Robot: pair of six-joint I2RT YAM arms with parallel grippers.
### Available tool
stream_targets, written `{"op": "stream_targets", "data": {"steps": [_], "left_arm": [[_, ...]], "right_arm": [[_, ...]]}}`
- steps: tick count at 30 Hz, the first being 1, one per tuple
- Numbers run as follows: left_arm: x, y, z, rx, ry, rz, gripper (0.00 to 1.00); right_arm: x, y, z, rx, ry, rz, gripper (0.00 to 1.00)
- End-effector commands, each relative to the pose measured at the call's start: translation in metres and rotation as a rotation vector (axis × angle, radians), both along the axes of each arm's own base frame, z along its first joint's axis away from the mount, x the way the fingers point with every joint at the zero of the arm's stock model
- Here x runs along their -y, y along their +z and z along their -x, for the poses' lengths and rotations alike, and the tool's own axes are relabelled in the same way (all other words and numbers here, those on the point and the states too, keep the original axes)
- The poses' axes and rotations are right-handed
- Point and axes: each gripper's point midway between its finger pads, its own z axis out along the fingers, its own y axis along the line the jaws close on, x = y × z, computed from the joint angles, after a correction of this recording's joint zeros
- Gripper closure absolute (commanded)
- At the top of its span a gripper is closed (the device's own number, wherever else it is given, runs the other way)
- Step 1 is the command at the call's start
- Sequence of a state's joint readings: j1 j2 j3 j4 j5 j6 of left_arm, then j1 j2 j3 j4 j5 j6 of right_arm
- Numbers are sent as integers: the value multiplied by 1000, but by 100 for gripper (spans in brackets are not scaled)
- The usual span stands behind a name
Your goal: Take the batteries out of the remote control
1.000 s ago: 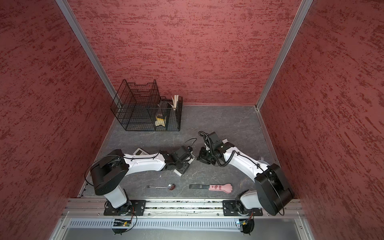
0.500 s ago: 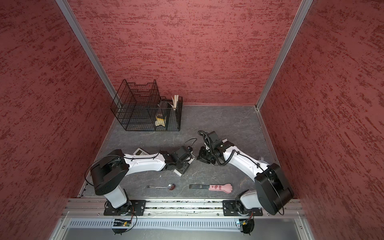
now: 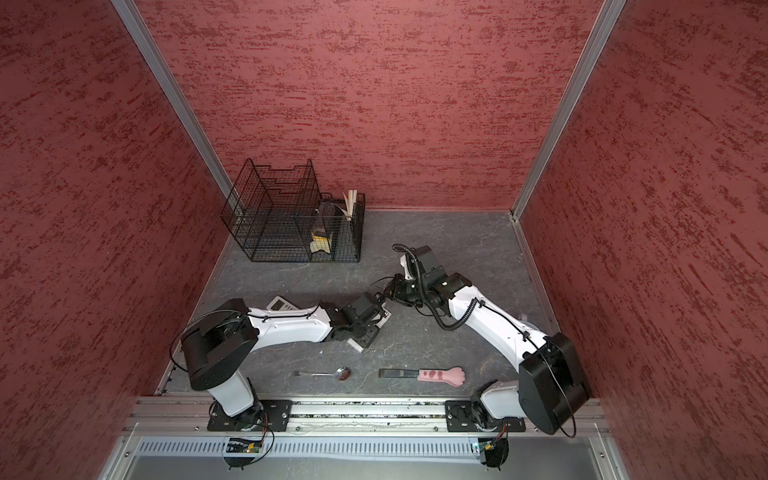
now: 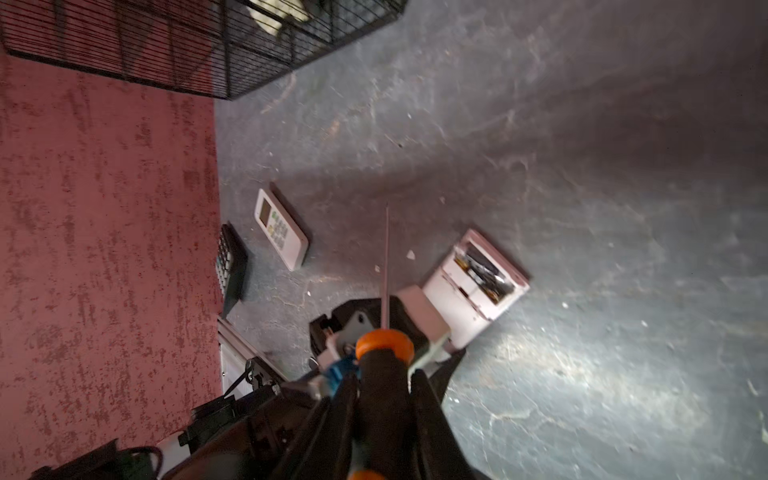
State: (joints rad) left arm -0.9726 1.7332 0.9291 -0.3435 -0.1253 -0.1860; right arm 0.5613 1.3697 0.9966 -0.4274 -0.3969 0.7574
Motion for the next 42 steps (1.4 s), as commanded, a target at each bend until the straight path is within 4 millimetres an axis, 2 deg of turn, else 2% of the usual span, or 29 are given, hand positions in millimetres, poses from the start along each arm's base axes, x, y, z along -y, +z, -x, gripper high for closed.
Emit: {"op": "stream_targets", "data": {"steps": [1, 4, 10, 17, 21, 31, 37, 42], "left_arm": [[1, -35, 27, -104, -83, -25, 45], [-1, -34, 26, -98, -79, -31, 42], [-11, -25, 20, -62, -46, -61, 28], [-20, -13, 18, -38, -11, -76, 24], [-26, -10, 18, -34, 6, -89, 24], [-39, -23, 25, -49, 23, -115, 30], [-37, -24, 24, -49, 21, -101, 34], [-35, -25, 26, -56, 15, -95, 37]], "right_arm": [[-4, 11, -16, 91, -8, -2, 100], [-2, 8, -17, 92, -13, 18, 100], [9, 5, -9, 86, -25, 54, 100], [19, -8, 13, 48, -25, 46, 100], [21, -17, 23, 16, -26, 34, 100], [21, -45, 44, -69, -36, 37, 100], [20, -58, 53, -108, -36, 48, 100], [23, -60, 55, -115, -44, 54, 100]]}}
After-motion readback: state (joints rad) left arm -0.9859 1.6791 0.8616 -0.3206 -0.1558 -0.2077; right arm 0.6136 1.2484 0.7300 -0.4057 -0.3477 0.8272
